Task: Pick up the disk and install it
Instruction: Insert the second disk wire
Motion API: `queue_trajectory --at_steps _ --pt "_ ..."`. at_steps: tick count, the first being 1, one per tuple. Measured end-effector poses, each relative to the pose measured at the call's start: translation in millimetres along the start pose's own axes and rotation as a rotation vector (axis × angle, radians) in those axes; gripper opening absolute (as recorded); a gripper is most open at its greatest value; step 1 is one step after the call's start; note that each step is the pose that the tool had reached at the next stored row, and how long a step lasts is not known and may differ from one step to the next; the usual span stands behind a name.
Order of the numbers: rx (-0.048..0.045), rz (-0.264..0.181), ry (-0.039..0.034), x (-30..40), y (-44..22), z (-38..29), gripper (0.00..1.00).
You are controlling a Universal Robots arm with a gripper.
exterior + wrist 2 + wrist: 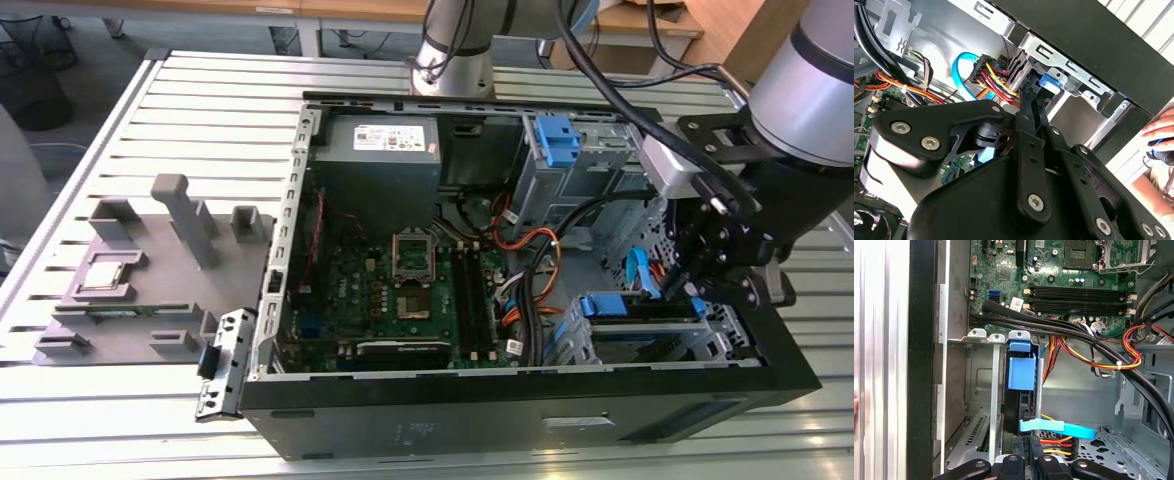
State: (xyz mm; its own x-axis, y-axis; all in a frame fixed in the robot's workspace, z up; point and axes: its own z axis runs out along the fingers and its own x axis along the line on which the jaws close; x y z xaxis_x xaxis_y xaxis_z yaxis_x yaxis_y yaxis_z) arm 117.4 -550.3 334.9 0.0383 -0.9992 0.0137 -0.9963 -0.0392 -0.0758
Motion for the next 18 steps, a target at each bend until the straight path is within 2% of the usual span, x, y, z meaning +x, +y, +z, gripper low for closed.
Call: queue_trajectory --at_steps 18 --pt "0.0003 0.000 0.0003 0.2 0.7 -0.1 0.17"
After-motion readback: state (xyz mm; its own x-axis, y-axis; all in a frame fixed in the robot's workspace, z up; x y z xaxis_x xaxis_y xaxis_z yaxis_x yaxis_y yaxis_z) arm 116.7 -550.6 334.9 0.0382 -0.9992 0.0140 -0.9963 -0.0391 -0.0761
